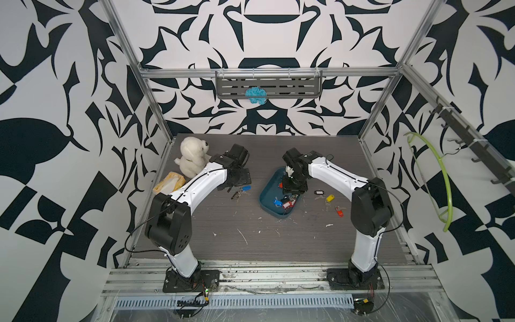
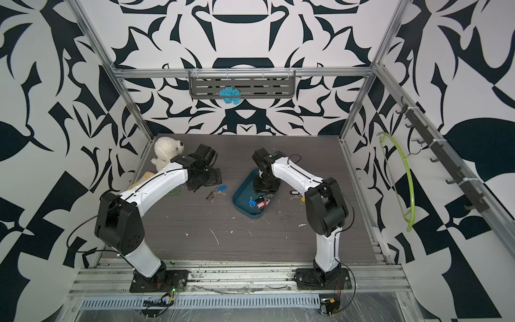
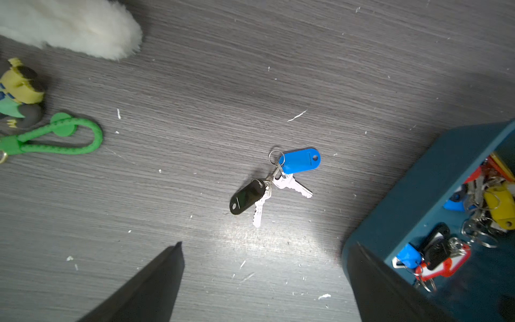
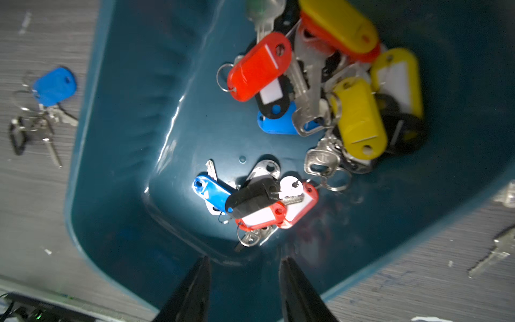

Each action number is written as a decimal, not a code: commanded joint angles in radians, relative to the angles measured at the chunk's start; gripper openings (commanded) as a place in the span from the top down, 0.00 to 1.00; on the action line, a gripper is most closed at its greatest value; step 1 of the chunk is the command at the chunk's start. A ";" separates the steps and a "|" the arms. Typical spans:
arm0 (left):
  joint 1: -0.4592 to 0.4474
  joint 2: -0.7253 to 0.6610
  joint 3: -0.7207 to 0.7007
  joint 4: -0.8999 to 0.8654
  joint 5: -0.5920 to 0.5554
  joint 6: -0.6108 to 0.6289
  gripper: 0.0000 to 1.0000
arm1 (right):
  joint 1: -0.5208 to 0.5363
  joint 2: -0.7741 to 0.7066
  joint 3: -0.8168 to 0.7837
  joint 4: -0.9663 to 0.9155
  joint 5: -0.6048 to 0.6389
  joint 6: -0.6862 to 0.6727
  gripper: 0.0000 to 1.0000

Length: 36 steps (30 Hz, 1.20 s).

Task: Take the keys out of the storage box
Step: Pick up the key from the storage box.

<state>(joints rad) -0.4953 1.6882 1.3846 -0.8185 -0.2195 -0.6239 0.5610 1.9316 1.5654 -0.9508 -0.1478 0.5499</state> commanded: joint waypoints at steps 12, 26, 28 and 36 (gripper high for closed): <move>0.004 -0.035 -0.073 0.045 0.039 0.050 0.01 | 0.034 0.084 0.071 -0.115 0.158 0.276 0.50; 0.004 -0.012 -0.042 0.051 0.078 0.099 0.01 | 0.036 0.175 0.141 -0.106 0.201 0.415 0.49; 0.005 -0.011 -0.040 0.052 0.079 0.102 0.01 | 0.037 0.181 0.145 -0.109 0.208 0.416 0.50; 0.005 -0.009 -0.046 0.053 0.081 0.110 0.00 | 0.037 0.179 0.143 -0.109 0.234 0.406 0.59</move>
<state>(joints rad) -0.4953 1.6840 1.3220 -0.7605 -0.1509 -0.5262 0.5953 2.1345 1.6768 -1.0317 0.0498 0.9451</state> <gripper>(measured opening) 0.994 0.416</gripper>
